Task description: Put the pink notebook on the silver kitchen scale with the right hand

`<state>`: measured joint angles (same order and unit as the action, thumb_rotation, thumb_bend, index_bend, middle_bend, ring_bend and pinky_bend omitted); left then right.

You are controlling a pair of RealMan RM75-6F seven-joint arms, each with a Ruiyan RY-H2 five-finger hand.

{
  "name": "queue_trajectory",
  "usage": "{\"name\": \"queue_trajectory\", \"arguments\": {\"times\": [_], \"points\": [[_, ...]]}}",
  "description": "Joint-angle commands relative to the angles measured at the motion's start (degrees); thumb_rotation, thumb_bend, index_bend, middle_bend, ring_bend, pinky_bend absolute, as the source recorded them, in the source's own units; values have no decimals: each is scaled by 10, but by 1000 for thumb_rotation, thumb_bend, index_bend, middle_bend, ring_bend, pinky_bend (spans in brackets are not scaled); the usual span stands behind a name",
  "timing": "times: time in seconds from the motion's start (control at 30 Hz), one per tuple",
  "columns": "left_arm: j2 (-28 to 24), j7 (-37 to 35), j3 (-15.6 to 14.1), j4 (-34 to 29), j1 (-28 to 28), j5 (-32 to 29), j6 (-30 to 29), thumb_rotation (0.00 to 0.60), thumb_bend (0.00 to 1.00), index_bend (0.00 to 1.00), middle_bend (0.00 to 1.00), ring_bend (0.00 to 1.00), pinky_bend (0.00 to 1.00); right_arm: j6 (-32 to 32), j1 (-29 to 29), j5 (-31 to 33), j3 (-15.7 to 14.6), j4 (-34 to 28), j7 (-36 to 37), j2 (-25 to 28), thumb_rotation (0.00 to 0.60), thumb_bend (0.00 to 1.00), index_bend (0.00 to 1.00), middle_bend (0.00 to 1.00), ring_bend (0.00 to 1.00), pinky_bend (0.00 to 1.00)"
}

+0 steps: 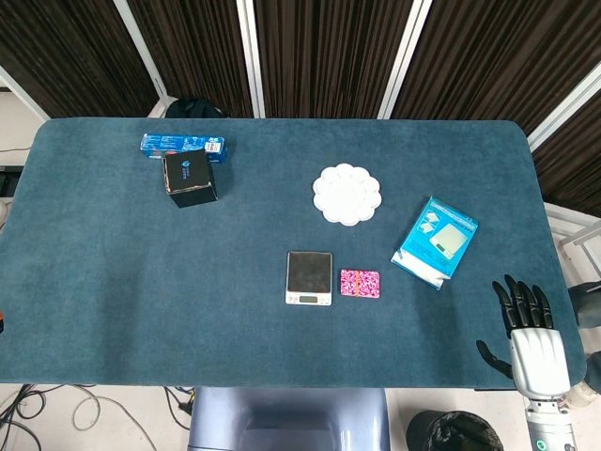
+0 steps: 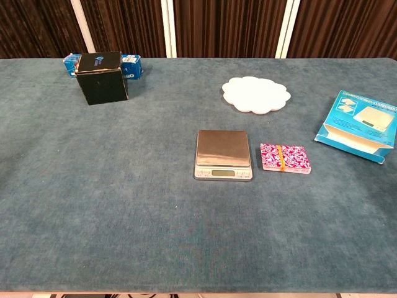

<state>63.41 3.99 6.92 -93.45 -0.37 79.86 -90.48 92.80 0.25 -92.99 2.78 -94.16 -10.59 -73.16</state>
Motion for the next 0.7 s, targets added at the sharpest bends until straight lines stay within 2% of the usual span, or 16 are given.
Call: {"name": "queue_trajectory", "arguments": {"times": [0.03,0.23,0.33,0.4,0.5,0.7], "points": [[0,0,-6,6,-2,9,2,600,666,81,0,0,0,-2,0,1,0,0,1,0,600,279,0,0,0,0],[2,-3,-4,4,-1,3,2,600,667,81,0,0,0,-10,7,-13,-7,-6,13,4,600,278,0,0,0,0],[2,-3,-4,0,0,-1,2,600,666,81,0,0,0,-47,26,-16,-14,-30,50,20,600,278,0,0,0,0],[2,-3,-4,-1,0,0,1,600,667,81,0,0,0,-89,51,-17,-12,-51,68,42,600,278,0,0,0,0],[2,-2,-4,-1,1,0,1,600,667,81,0,0,0,-166,101,2,6,-84,71,75,600,278,0,0,0,0],[4,3,-3,-4,1,-5,1,600,667,81,0,0,0,-325,200,114,60,-130,14,104,600,279,0,0,0,0]]}}
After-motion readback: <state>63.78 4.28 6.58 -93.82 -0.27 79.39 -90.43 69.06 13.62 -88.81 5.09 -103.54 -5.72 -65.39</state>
